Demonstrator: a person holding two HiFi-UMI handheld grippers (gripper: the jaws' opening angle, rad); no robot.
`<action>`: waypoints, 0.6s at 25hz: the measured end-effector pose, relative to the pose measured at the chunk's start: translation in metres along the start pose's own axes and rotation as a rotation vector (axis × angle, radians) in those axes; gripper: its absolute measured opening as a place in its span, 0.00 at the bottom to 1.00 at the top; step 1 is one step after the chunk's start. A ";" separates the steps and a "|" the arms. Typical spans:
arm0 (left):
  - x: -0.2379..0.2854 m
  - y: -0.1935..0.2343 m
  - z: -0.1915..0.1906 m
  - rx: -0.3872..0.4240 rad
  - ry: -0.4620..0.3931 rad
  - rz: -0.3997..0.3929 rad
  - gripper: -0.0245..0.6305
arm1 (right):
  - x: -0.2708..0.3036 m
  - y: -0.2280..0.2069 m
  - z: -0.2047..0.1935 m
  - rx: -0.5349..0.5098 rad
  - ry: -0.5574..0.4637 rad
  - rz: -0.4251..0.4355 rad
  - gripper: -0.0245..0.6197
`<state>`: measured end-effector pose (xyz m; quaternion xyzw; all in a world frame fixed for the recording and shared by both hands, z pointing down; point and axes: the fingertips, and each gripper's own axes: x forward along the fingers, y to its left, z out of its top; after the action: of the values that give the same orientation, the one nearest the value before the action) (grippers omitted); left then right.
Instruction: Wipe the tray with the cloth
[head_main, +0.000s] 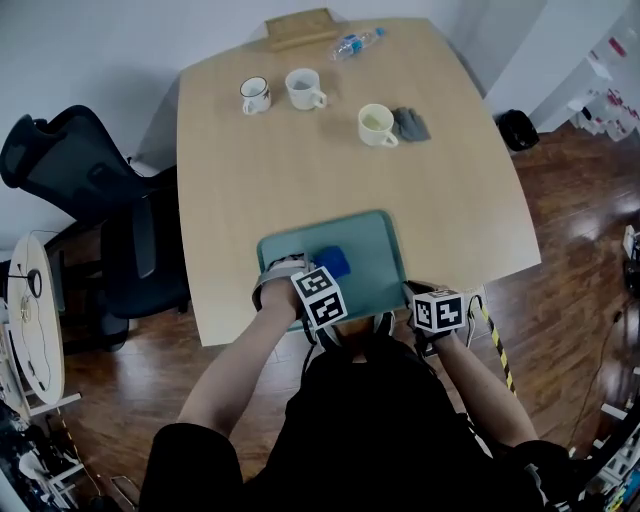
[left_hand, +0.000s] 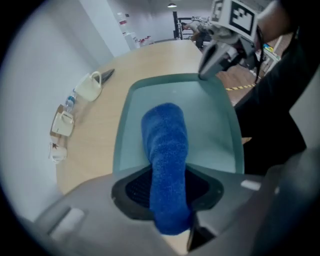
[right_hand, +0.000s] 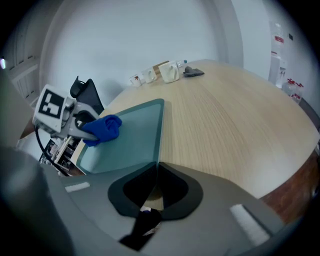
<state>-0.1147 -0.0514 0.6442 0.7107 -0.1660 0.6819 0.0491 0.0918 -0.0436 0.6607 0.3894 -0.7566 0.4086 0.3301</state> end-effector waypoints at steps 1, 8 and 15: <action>-0.003 -0.016 -0.002 0.020 -0.002 -0.007 0.26 | 0.000 -0.001 0.000 -0.001 -0.001 -0.003 0.07; -0.011 -0.100 -0.010 0.104 -0.053 -0.097 0.26 | 0.000 -0.002 0.000 -0.007 0.006 -0.018 0.07; -0.001 -0.062 -0.016 0.108 -0.050 -0.148 0.26 | 0.001 0.002 0.002 -0.013 0.011 -0.015 0.07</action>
<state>-0.1114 0.0114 0.6541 0.7393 -0.0772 0.6665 0.0568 0.0890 -0.0452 0.6595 0.3909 -0.7545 0.4031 0.3397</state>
